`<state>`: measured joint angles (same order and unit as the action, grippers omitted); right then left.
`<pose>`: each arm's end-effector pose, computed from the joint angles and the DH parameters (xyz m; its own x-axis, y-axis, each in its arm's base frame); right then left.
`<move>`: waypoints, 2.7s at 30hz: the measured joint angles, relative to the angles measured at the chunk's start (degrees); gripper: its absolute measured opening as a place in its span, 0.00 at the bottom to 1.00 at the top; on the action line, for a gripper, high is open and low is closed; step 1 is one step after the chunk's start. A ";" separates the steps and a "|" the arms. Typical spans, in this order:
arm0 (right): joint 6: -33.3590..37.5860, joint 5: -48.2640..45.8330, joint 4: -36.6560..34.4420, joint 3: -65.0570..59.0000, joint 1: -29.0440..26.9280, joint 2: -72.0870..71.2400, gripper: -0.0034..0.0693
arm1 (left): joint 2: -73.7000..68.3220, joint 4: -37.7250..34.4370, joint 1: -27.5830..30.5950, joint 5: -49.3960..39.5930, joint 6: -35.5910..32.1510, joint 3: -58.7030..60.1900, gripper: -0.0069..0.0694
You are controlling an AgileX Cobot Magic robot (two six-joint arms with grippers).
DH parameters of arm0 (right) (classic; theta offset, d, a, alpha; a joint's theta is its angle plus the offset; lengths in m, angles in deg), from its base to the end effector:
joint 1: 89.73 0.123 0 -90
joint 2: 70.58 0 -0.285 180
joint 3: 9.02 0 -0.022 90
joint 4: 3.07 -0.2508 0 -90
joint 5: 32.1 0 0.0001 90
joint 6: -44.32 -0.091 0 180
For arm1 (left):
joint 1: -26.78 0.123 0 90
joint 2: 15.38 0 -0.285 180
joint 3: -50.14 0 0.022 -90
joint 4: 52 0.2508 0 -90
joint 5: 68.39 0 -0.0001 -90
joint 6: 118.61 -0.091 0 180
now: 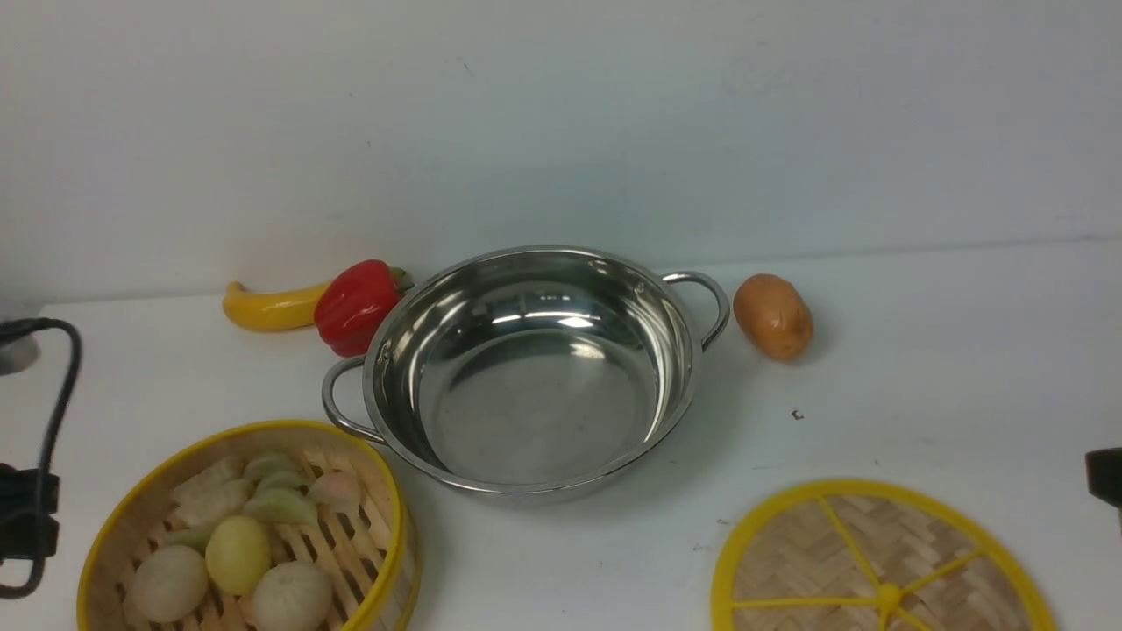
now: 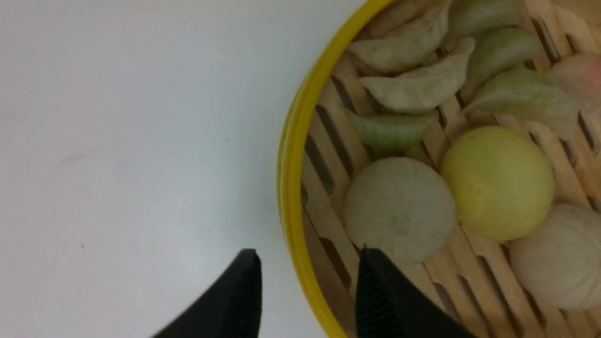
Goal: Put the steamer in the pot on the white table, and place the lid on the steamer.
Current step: 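Grasp the rim of the steamer basket holding the buns with the left gripper, then place the bamboo steamer basket with dumplings into the steel pot with the left gripper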
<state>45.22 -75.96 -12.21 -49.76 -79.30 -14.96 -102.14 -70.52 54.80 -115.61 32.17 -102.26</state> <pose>0.1447 0.0368 0.2831 -0.7729 -0.0416 -0.6331 -0.1736 0.9736 0.1479 0.2320 0.0994 0.2409 -0.9053 -0.1707 -0.3891 -0.1366 0.9841 -0.1139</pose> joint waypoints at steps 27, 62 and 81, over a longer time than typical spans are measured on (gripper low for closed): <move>2.24 -0.87 -1.37 0.00 0.00 0.00 0.39 | -21.35 0.88 -3.14 8.81 2.80 -1.58 0.18; 2.96 -4.06 -4.69 0.00 0.00 2.27 0.39 | -42.16 11.25 -34.31 -22.44 17.34 -66.72 0.15; 3.09 -4.51 -7.96 0.00 0.00 2.27 0.39 | -58.93 13.80 -38.51 -23.65 20.82 -84.76 0.15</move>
<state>48.31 -80.47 -20.17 -49.76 -79.30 -12.69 -161.07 -56.72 16.28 -139.26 52.99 -187.02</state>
